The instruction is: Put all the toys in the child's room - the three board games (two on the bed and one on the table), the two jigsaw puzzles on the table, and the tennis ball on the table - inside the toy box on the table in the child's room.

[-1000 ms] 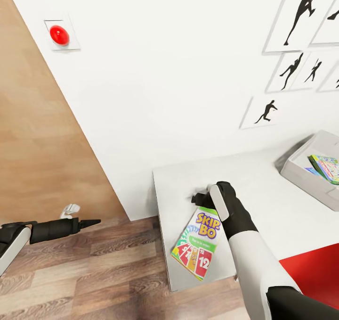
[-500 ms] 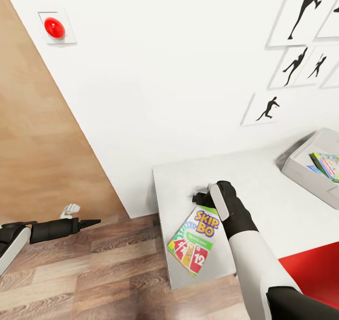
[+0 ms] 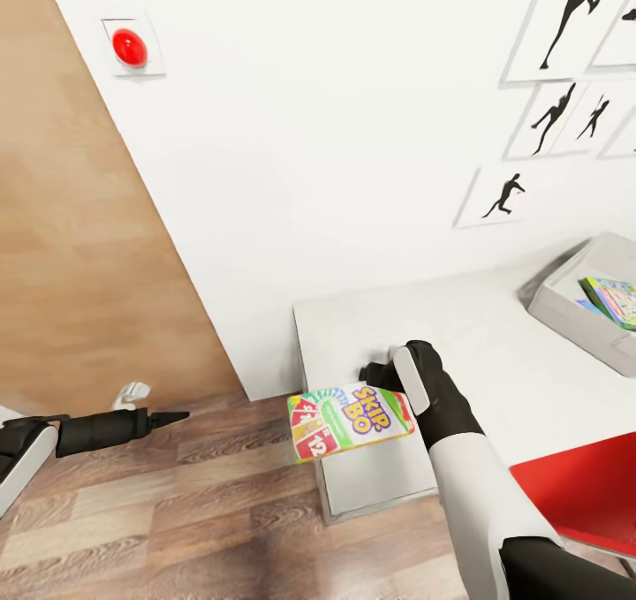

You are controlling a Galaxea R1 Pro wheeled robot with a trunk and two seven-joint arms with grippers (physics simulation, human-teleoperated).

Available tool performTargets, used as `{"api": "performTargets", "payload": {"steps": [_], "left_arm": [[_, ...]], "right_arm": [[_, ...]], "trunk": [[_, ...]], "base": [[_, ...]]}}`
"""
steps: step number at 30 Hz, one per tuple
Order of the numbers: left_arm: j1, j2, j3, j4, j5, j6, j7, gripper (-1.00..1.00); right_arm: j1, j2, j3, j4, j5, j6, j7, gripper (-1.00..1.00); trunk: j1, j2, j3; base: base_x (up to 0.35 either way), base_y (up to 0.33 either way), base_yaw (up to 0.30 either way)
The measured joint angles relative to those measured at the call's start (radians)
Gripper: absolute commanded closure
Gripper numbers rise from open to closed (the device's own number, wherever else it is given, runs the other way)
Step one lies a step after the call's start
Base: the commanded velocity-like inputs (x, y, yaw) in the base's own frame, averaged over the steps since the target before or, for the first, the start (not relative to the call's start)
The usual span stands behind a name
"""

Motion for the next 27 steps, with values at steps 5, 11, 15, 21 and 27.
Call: {"api": "performTargets", "payload": {"steps": [5,11,15,21,27], "left_arm": [[0.000,0.000,0.000,0.000,0.000,0.000,0.000,-1.00],[0.000,0.000,0.000,0.000,0.000,0.000,0.000,-1.00],[0.000,0.000,0.000,0.000,0.000,0.000,0.000,-1.00],[0.000,0.000,0.000,0.000,0.000,0.000,0.000,-1.00],[0.000,0.000,0.000,0.000,0.001,0.000,0.000,-1.00]], "right_arm": [[0.000,0.000,0.000,0.000,0.004,0.001,0.000,-1.00],[0.000,0.000,0.000,0.000,0.003,0.001,0.000,-1.00],[0.000,0.000,0.000,0.000,0.000,0.000,0.001,-1.00],[0.000,0.000,0.000,0.000,0.000,0.000,0.000,-1.00],[0.000,0.000,0.000,0.000,0.001,0.000,0.000,-1.00]], "trunk": [[0.000,0.000,0.000],[0.000,0.000,0.000],[0.000,0.000,0.000],[0.000,0.000,0.000],[0.000,0.000,0.000]], "base": [[-0.045,0.174,0.000],[-0.028,0.092,0.000],[-0.082,0.107,0.000],[-0.037,0.020,0.000],[-0.032,0.001,-0.009]]}}
